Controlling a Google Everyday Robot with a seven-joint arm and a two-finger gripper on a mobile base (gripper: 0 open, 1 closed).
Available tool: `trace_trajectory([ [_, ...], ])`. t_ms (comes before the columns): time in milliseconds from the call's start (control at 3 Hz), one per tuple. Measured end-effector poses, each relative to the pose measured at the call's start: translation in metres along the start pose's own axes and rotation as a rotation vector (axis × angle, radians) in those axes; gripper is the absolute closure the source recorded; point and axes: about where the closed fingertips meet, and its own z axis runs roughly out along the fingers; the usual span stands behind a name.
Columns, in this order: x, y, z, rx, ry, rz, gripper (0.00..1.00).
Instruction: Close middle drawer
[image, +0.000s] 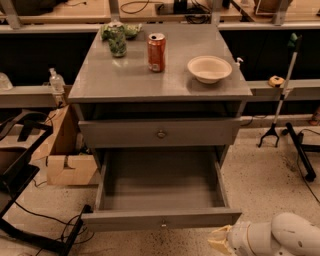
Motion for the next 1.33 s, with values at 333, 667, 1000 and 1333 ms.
trace_trajectory([
  [333,0.015,-0.008,0.032,-0.032,-0.071,0.016,1.00],
  [667,0.015,-0.029,0.077,-0.076,-0.161,0.014,1.00],
  [1000,0.009,-0.052,0.120,-0.110,-0.243,0.024,1.00],
  [1333,-0.002,-0.068,0.134,-0.116,-0.283,0.022,1.00],
])
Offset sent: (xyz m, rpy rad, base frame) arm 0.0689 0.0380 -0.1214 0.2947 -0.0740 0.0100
